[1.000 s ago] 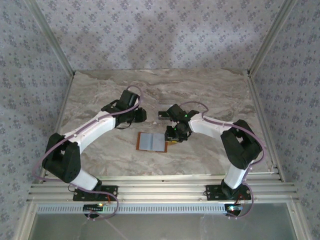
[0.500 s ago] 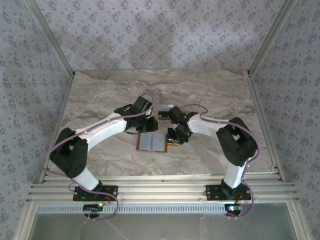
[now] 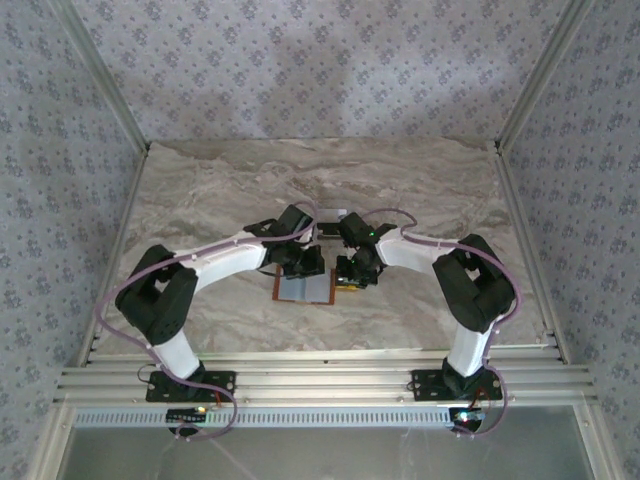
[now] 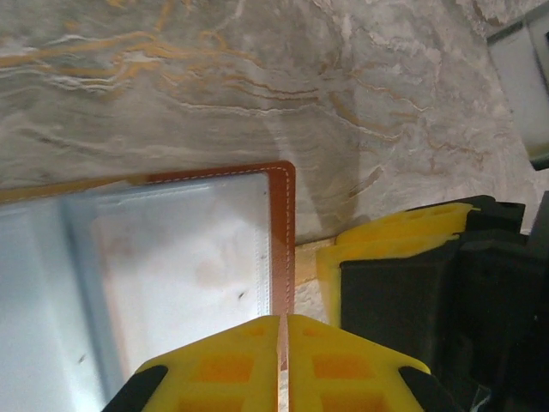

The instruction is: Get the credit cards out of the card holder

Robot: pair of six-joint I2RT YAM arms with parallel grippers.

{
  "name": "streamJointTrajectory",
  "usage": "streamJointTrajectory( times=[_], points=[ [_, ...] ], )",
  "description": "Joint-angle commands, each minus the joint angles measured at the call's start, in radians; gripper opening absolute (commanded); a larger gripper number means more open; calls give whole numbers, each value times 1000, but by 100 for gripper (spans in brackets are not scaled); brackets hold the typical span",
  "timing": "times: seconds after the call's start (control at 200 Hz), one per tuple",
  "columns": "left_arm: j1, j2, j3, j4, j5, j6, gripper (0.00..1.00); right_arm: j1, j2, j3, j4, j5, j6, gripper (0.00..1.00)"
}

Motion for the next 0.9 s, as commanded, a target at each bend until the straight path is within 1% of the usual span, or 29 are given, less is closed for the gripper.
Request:
streamJointTrajectory(
  times=[0.0,0.37,0.894],
  points=[
    [-8,42,-5,47,65,-38,10,0,15,-12,-11,9,-7,26],
    [-17,110,-1,65,104,-48,9,-1,15,-8,-14,10,-8,26],
    [-20,142,-12,-18,68,-14,8,-3,22,-11,-11,9,-7,25]
  ],
)
